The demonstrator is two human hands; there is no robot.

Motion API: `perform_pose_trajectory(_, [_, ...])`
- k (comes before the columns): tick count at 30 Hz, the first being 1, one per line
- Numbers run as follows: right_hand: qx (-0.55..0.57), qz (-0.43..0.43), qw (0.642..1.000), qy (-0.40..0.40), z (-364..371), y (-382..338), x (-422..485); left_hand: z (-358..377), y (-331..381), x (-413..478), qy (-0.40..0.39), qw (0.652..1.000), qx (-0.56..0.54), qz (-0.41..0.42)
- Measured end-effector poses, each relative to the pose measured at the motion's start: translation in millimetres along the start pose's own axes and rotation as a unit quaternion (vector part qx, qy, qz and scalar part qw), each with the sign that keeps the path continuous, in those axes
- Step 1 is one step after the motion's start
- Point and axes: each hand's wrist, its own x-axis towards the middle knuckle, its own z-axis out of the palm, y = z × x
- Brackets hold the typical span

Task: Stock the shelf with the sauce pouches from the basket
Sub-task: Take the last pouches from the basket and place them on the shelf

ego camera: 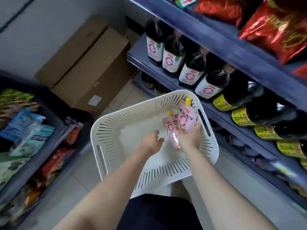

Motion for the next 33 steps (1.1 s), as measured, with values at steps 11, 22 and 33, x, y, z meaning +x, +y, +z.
perform_pose_trajectory(11, [-0.139,-0.142,0.977,0.075,43,33,47,54,9,91,0.081,0.936,-0.328,-0.095])
perform_pose_trajectory(22, [-0.147,-0.101,0.984,-0.022,24,20,50,-7,-5,-17,0.157,0.983,-0.083,-0.056])
perform_pose_trajectory(33, [-0.265,-0.071,0.922,-0.275,41,47,50,-7,-46,19,0.122,0.979,0.159,0.049])
